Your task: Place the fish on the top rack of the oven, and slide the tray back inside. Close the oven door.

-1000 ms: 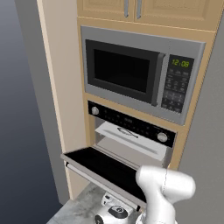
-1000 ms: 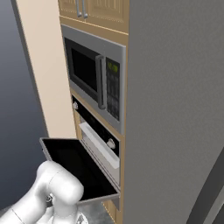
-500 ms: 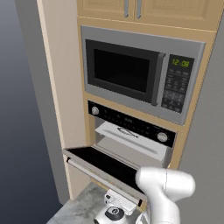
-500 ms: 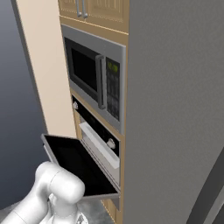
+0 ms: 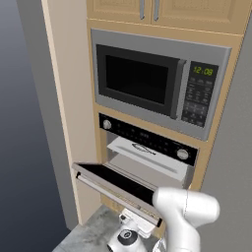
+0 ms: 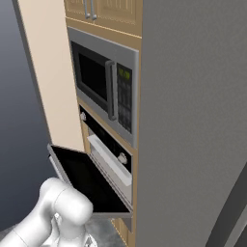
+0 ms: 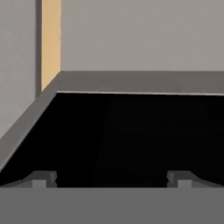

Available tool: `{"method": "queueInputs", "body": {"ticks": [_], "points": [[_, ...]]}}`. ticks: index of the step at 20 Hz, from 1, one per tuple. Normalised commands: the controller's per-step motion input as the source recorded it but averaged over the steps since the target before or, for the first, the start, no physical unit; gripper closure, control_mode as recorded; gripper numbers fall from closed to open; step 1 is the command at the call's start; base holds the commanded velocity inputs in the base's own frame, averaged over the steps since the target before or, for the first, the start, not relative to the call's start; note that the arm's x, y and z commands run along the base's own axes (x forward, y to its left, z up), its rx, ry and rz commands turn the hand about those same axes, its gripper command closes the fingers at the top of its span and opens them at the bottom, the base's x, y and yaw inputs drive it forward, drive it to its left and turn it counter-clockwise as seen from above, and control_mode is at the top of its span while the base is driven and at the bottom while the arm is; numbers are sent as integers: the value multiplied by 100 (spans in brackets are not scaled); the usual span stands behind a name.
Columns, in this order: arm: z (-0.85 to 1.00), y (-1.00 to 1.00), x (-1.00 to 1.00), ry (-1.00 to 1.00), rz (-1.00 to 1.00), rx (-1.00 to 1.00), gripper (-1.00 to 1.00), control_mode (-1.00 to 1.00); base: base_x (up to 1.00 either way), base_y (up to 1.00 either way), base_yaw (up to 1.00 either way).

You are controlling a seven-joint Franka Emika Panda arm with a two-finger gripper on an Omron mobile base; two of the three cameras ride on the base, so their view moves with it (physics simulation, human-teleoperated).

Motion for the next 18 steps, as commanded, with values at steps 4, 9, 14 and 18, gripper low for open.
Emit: {"method": "queueInputs", "body": {"ticks": [4, 9, 14, 18], "points": [[100, -72, 26, -6, -15, -15, -100, -100, 0, 0, 0], [100, -80, 29, -4, -14, -13, -100, -100, 0, 0, 0], [100, -87, 29, -1, -14, -13, -100, -100, 0, 0, 0], [100, -89, 28, 0, -12, -13, -100, -100, 0, 0, 0]]}}
